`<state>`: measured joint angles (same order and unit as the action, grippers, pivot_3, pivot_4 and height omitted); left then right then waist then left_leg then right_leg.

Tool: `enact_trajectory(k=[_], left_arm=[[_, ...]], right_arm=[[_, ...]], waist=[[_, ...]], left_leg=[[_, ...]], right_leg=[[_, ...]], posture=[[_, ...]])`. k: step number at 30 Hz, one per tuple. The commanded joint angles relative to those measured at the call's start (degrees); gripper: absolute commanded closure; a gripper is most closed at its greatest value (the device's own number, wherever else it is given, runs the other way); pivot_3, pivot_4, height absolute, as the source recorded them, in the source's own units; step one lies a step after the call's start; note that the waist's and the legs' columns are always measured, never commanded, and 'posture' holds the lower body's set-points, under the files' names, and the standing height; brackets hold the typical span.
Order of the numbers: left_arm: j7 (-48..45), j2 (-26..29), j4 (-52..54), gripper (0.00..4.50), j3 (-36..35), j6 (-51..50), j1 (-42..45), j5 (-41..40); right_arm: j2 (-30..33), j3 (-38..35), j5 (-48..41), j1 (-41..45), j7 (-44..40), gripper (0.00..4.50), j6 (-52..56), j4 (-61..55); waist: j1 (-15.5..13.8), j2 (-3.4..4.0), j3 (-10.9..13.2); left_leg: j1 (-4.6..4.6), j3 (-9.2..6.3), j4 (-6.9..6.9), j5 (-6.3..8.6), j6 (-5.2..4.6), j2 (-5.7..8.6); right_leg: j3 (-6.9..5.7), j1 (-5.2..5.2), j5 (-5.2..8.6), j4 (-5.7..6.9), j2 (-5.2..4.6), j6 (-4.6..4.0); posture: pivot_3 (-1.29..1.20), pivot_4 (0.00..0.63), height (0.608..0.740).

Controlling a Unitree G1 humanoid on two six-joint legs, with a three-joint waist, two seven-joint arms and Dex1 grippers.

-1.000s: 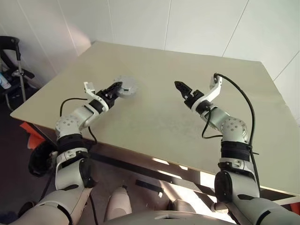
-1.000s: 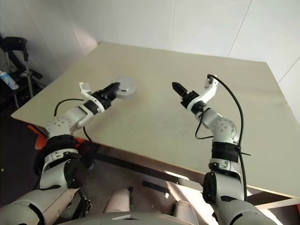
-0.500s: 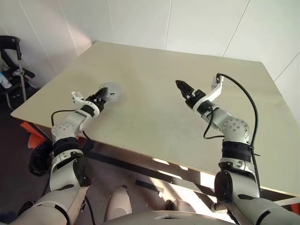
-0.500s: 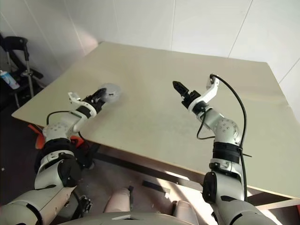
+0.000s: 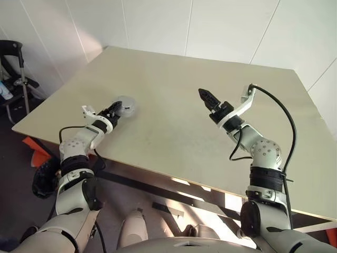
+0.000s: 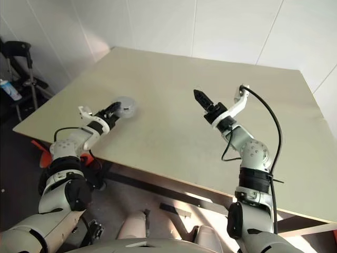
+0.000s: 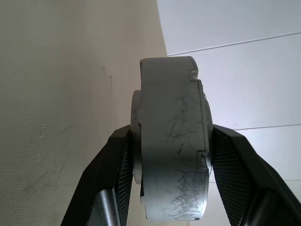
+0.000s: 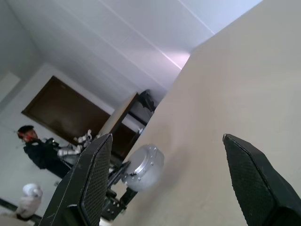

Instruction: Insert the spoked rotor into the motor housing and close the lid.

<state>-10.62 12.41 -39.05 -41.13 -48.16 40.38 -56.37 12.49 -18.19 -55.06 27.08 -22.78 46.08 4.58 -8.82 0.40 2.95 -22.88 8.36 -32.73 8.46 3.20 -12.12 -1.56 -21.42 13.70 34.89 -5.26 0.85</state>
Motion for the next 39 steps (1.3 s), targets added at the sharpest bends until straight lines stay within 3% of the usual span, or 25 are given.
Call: enact_trajectory(k=[1,6,20,21,27,31,39], left_arm=[[-1.9,1.2,1.9,2.42,0.9,-0.8,1.3,-0.7],[-2.0,1.4,1.4,2.42,1.6,-2.2,1.2,-0.4],[1.0,2.5,-6.2,2.42,0.1,0.1,2.5,1.9],[1.0,2.6,-6.6,1.70,0.3,0.3,2.5,2.3],[4.3,3.5,-10.3,0.01,-0.7,0.2,3.4,3.0],[5.9,4.4,-10.4,0.01,0.6,-4.4,2.9,3.5],[2.7,7.8,0.8,0.01,3.8,-19.9,-3.7,1.6]], right_arm=[[2.6,4.4,1.6,-1.3,-5.7,0.25,1.3,-4.5],[4.7,7.4,3.1,-3.1,-9.5,0.25,1.5,-6.0],[3.9,6.7,4.4,-2.4,-9.7,0.25,0.7,-5.0],[3.8,6.6,4.5,-2.2,-9.6,0.21,0.5,-4.8],[3.3,6.0,5.0,-1.6,-9.3,0.21,0.4,-4.2],[3.0,6.0,5.4,-1.5,-9.1,0.21,0.3,-3.7],[2.7,5.8,5.9,-1.4,-8.8,0.21,0.3,-2.7]], waist=[[0.0,0.00,0.0],[0.0,-0.01,0.0],[0.0,-0.02,0.0],[0.0,-0.02,0.0],[0.1,-0.02,0.0],[0.3,-0.04,0.0],[0.4,-0.04,0.0]], left_leg=[[0.00,0.00,0.00,0.00,0.00,-0.01],[0.02,0.00,-0.01,0.00,0.00,-0.01],[0.03,0.00,-0.03,0.00,-0.01,-0.01],[0.04,-0.01,-0.03,0.00,-0.01,-0.01],[0.56,0.03,0.03,0.01,0.00,0.00],[1.11,0.09,0.18,0.00,0.02,0.01],[0.97,0.13,0.38,0.00,0.01,0.02]], right_leg=[[-0.01,0.00,0.00,-0.02,0.01,0.00],[0.00,0.01,0.00,0.00,0.00,0.00],[0.01,0.02,-0.02,0.01,0.00,-0.04],[0.00,0.04,-0.02,0.01,0.00,-0.04],[0.06,0.43,0.12,0.03,-0.02,-0.27],[0.16,0.78,0.14,0.02,-0.02,-0.29],[0.13,0.56,0.17,-0.05,0.01,-0.39]], posture=[[0.00,0.000,0.740],[0.00,0.000,0.740],[0.00,0.000,0.740],[0.00,0.000,0.740],[0.00,0.000,0.740],[0.00,0.000,0.740],[0.00,0.000,0.740]])
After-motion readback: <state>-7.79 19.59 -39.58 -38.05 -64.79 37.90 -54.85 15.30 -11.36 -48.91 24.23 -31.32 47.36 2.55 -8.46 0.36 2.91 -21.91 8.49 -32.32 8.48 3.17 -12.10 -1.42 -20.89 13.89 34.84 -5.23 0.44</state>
